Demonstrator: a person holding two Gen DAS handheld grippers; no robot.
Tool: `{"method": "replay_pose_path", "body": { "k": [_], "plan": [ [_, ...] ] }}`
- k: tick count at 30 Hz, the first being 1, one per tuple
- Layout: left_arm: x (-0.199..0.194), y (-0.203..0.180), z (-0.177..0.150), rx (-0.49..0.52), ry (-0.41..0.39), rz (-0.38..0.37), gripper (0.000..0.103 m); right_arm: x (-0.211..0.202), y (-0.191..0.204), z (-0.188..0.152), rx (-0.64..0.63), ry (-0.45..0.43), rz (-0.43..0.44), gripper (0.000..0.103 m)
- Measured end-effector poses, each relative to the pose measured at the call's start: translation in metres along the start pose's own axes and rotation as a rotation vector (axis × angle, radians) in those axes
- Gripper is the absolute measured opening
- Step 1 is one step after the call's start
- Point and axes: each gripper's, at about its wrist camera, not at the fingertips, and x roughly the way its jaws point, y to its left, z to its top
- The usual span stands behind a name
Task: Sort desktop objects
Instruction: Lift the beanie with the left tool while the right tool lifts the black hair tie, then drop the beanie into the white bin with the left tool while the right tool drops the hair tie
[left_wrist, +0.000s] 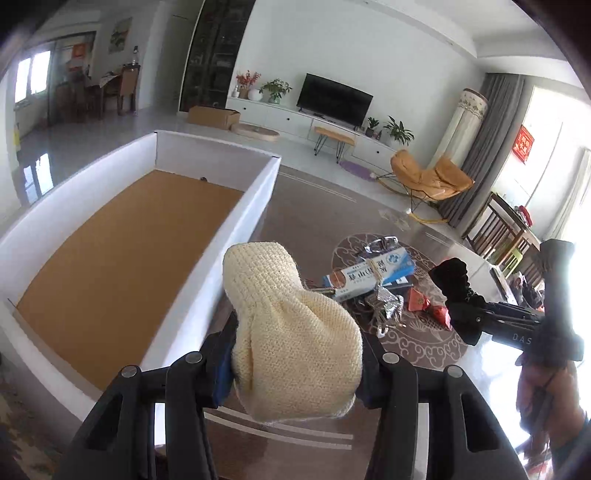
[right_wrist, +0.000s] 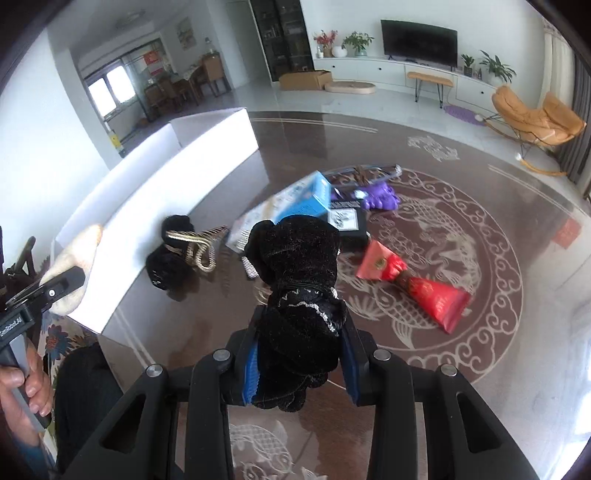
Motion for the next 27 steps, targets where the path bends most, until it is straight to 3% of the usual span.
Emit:
{"method": "replay_pose_path", "body": {
  "k": [7, 11, 14, 20, 23, 27],
  "plan": [
    [-0.001, 0.099, 0.039, -0.091, 0.013, 0.194, 0.051, 0.023, 0.159, 0.070, -0.193, -0.068, 0.210, 0.037],
    [0.021, 0.141, 0.044, -0.150, 0.064, 0.249, 0.051, 0.063, 0.236, 0.089, -0.272, -0.058, 0.270, 0.037],
    [0.039, 0.159, 0.043, -0.172, 0.101, 0.269, 0.051, 0.101, 0.274, 0.092, -0.329, -0.006, 0.257, 0.037],
    [0.062, 0.175, 0.032, -0.172, 0.156, 0.323, 0.057, 0.159, 0.295, 0.083, -0.349, 0.087, 0.203, 0.040],
    [0.063, 0.175, 0.024, -0.149, 0.152, 0.390, 0.064, 0.172, 0.289, 0.077, -0.330, 0.122, 0.199, 0.055],
    [0.053, 0.165, 0.017, -0.131, 0.101, 0.382, 0.071, 0.158, 0.271, 0.074, -0.312, 0.047, 0.194, 0.080]
  ]
}}
